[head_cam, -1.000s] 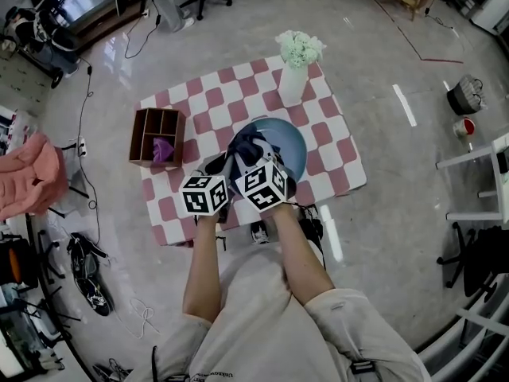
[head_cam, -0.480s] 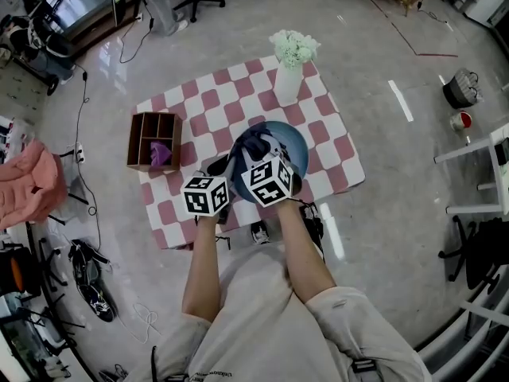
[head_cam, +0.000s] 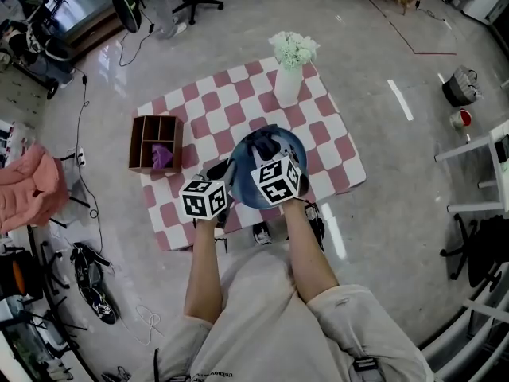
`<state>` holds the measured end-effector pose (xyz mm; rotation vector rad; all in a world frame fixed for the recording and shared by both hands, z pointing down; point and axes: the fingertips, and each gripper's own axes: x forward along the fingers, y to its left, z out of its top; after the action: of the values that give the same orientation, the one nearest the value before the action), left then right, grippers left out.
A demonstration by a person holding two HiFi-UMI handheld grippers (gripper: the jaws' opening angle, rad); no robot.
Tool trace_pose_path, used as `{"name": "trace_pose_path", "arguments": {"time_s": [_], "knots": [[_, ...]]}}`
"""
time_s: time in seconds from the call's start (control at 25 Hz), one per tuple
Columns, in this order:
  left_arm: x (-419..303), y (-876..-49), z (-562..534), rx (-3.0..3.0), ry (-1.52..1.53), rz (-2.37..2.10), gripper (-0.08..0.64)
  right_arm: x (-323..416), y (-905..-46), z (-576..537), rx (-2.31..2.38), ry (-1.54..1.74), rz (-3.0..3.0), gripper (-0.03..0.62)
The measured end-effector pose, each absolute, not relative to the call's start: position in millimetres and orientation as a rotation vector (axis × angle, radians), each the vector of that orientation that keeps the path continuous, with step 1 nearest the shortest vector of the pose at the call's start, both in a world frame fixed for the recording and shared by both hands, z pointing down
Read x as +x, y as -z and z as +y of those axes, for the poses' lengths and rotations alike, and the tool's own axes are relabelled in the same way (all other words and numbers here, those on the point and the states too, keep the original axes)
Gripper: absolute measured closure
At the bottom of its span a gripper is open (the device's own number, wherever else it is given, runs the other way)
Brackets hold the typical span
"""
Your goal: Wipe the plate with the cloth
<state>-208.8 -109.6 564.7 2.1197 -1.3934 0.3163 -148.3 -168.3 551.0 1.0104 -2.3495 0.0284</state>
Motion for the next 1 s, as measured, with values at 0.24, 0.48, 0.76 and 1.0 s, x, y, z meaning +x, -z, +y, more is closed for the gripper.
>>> {"name": "trace_pose_path", "arguments": {"time_s": [0.24,0.48,0.76,1.0], "knots": [[-211,-567,-102,2.128,-0.322,-1.37,0.531,-129,-561,-169,1.062,-0.066,-2.313,0.474],[-209,-574,-98,2.122,-0.337,-1.341,0.531,-108,-578,-167,1.111,-0.158,-2.288,0.474],[-215,-574,-97,2.119,-0.33,-1.381,0.529,-88,-595,-163,1.146,-0.218,-2.228,0.474],[-225,-573,-98,2.088,-0.291,-1.426,0.529,-76,-611,-158,1.145,-0.285,-2.176,0.474]]}}
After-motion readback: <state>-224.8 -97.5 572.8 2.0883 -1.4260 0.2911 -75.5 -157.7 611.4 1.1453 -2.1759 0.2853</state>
